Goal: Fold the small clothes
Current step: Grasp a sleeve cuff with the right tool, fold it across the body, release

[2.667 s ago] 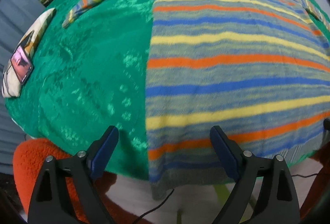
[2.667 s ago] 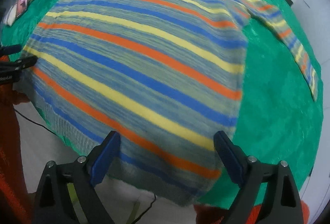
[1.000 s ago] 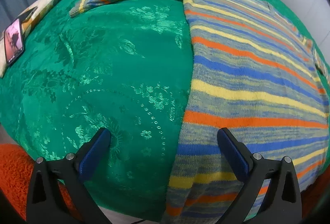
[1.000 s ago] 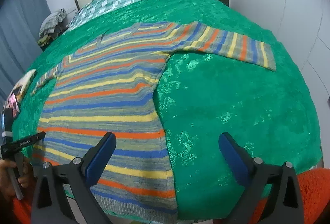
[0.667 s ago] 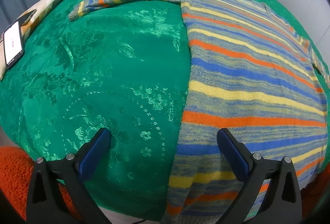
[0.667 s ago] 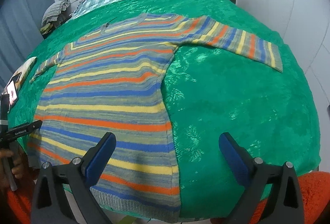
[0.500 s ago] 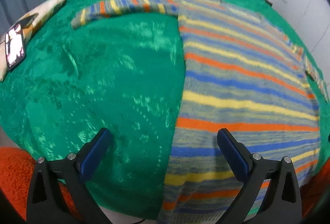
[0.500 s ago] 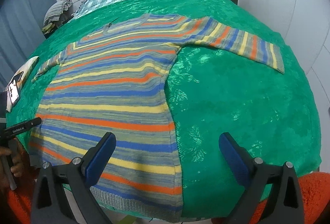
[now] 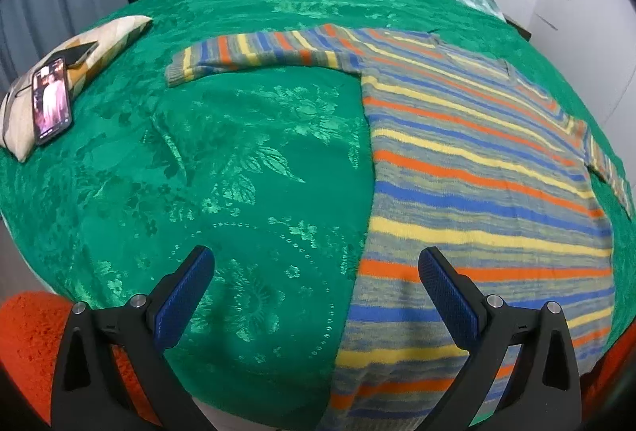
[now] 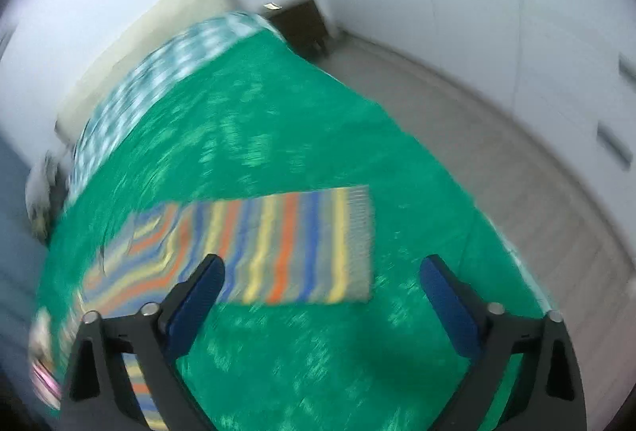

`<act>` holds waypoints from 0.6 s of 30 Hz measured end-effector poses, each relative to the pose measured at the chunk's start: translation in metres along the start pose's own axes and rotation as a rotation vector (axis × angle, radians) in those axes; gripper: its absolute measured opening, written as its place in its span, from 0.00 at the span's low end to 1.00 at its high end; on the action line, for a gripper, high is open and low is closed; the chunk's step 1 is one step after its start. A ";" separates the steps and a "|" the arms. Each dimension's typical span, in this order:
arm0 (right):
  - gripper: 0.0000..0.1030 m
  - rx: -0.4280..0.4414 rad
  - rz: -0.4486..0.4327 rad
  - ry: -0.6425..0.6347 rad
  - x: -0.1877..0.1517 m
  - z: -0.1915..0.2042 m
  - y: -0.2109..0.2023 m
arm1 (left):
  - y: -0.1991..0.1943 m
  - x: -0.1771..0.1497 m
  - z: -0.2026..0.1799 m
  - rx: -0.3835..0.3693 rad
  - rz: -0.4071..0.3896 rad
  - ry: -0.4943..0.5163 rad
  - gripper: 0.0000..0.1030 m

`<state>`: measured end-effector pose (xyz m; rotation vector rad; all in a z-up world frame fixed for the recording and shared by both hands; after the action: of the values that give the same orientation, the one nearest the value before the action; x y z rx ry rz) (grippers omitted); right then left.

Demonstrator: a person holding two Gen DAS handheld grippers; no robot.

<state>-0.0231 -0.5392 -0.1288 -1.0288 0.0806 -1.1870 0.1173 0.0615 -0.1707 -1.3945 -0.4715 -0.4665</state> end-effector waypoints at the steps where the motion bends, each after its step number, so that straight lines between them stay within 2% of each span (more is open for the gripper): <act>1: 0.65 0.010 0.016 0.035 0.002 -0.007 0.006 | 0.000 -0.001 0.000 0.003 0.001 0.001 0.99; 2: 0.56 0.016 0.037 0.078 0.005 -0.016 0.016 | 0.001 -0.002 0.000 0.008 0.005 0.003 0.99; 4: 0.51 -0.001 0.058 0.092 0.007 -0.023 0.031 | 0.005 -0.002 0.000 0.015 0.018 0.004 0.99; 9: 0.51 -0.042 0.090 0.133 0.004 -0.034 0.061 | 0.013 -0.006 0.002 0.025 0.054 -0.007 0.99; 10: 0.49 -0.063 0.108 0.109 0.002 -0.033 0.067 | 0.015 -0.007 0.003 0.026 0.063 -0.011 0.99; 12: 0.34 -0.160 0.152 -0.002 -0.003 -0.028 0.077 | 0.020 -0.008 0.004 0.023 0.081 -0.022 0.99; 13: 0.15 -0.191 0.165 -0.054 -0.005 -0.025 0.079 | 0.022 -0.008 0.004 0.021 0.089 -0.027 0.99; 14: 0.02 -0.191 0.171 -0.074 -0.006 -0.020 0.080 | 0.023 -0.008 0.004 0.020 0.095 -0.029 0.99; 16: 0.02 -0.223 0.143 -0.112 -0.004 -0.007 0.073 | 0.023 -0.008 0.004 0.018 0.094 -0.029 0.99; 18: 0.02 -0.229 0.076 -0.179 0.002 0.018 0.058 | 0.021 -0.007 0.004 0.016 0.085 -0.025 0.99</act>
<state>0.0291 -0.5291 -0.1575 -1.3181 0.1159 -1.0278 0.1232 0.0684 -0.1915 -1.4009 -0.4340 -0.3761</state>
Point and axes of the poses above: each gripper's, at about its wrist camera, not at the fingertips, and y roughly the way its jaws point, z to its left, x to its top, the point moved 4 cm from there along y, roughly the way its jaws point, and after that the axes turned 12 degrees about x, right-handed, at the moved point
